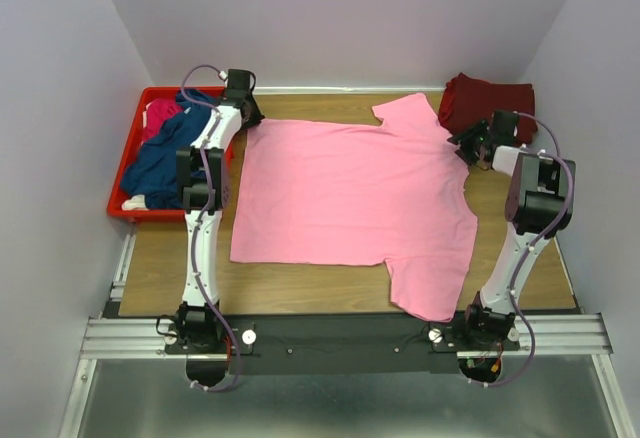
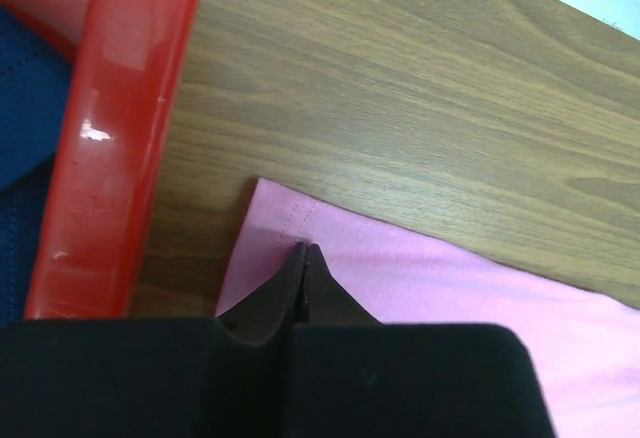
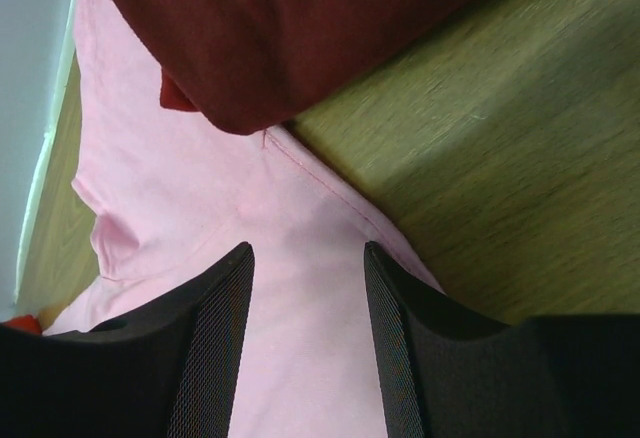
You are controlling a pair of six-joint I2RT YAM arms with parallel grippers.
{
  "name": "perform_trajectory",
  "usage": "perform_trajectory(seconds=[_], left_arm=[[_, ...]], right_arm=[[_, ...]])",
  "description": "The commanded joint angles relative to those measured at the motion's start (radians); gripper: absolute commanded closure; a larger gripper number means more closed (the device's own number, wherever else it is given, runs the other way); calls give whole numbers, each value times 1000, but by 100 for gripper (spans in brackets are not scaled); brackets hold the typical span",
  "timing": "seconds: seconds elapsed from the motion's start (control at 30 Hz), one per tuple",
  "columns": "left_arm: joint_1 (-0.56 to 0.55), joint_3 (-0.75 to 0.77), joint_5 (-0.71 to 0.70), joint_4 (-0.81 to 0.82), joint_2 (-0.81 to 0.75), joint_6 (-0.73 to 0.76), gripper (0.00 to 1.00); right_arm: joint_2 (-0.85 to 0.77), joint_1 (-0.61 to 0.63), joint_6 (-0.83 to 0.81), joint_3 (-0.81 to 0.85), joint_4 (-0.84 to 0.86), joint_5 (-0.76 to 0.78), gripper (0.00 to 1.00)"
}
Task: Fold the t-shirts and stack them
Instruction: Flatten the tshirt out
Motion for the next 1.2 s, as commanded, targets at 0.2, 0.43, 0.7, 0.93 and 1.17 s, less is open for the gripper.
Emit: perform_trajectory(seconds=[0.2,0.43,0.7,0.93,1.17], left_arm=[[19,-20,-5,1,-53,1,66],[-42,-50,-24,62,-249,40,45],[-166,-551,-79,139,-644,63,37],[-243,-1036,-67,151,-976,33,36],[-244,-1357,-125,53,-1257,-9,37]], right_arm=[[-23,-3,-96,114,-76,-73,41],[-200,46,-230,133,-358,30,39],[-482,159,-283,-206,-559,171,39],[-568,281,-245,-394,-596,210,39],[-502,312,-256,-395,-591,324,39]])
